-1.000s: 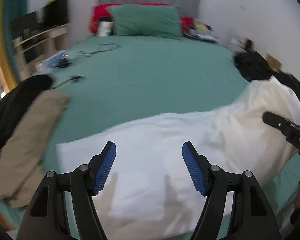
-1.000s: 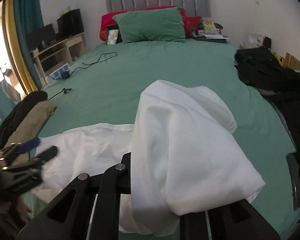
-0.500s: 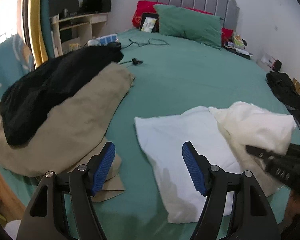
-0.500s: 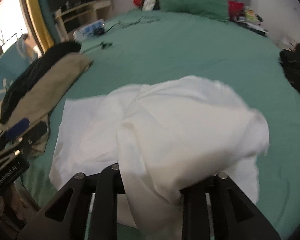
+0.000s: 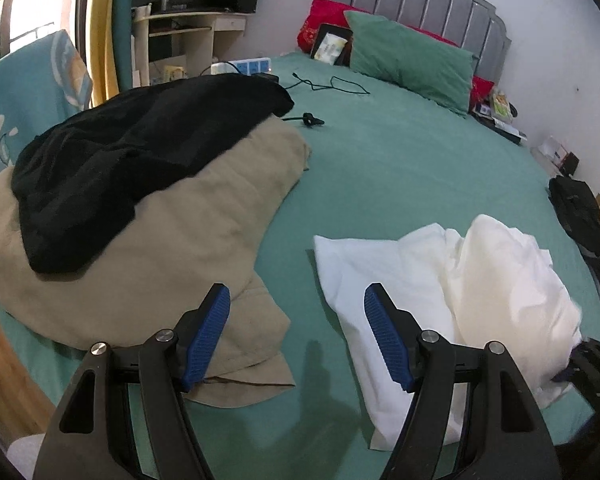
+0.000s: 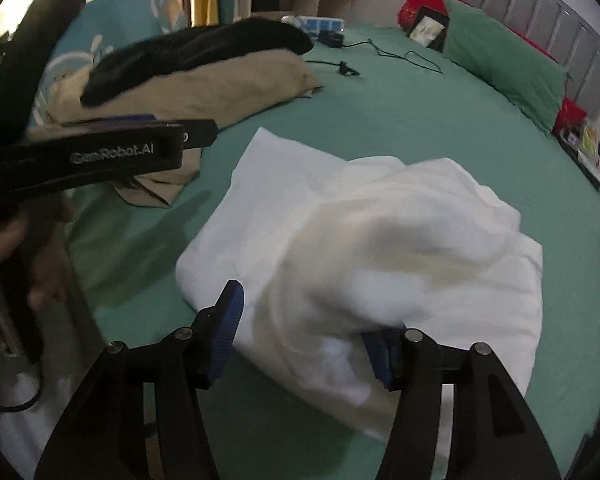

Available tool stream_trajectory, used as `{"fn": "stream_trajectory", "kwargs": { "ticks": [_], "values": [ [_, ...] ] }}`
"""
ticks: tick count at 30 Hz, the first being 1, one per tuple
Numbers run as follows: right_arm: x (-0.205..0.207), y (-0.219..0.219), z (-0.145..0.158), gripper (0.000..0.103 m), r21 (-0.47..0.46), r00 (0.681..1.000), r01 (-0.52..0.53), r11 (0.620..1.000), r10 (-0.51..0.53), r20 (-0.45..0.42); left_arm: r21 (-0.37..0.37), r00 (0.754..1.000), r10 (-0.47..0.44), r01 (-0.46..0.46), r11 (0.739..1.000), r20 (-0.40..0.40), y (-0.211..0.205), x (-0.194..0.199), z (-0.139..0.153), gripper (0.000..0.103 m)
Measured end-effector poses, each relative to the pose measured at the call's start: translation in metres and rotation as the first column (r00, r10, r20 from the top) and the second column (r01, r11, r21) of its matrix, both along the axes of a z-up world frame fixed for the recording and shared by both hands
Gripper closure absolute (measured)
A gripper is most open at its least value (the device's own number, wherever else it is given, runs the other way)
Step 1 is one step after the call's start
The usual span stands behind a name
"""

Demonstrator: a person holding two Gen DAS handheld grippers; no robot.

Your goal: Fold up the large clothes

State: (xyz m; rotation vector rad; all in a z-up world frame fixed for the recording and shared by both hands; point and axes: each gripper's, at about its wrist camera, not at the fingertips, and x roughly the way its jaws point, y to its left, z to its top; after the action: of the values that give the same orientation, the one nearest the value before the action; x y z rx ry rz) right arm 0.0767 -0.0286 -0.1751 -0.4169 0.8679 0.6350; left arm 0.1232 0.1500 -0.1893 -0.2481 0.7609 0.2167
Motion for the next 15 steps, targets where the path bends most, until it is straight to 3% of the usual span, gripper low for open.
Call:
{"fn": "stream_trajectory", "kwargs": {
  "ticks": [3,6,10,15],
  "values": [
    [-0.005,-0.014,0.016,0.046,0.034,0.998,0.030,0.999,-0.032,0.056,-0.005,1.000,-0.004,0.004,1.000,-0.002,0.003,0.002,-0.001,0.030],
    [0.000,-0.037,0.032,0.045,0.153,0.993,0.105,0.983,-0.111,0.032,-0.024,1.000,-0.007,0.007,1.000,-0.009,0.005,0.004,-0.003,0.030],
    [0.032,-0.060,0.030,0.042,0.302,0.968,0.249,0.920,-0.225,-0.112,-0.032,1.000,-0.007,0.007,0.999,0.000,0.008,0.006,-0.002,0.030],
    [0.067,-0.041,0.005,0.041,0.405,0.938,0.304,0.862,-0.196,-0.286,-0.045,1.000,0.004,-0.004,0.999,0.006,0.016,0.003,-0.001,0.030]
  ]
}}
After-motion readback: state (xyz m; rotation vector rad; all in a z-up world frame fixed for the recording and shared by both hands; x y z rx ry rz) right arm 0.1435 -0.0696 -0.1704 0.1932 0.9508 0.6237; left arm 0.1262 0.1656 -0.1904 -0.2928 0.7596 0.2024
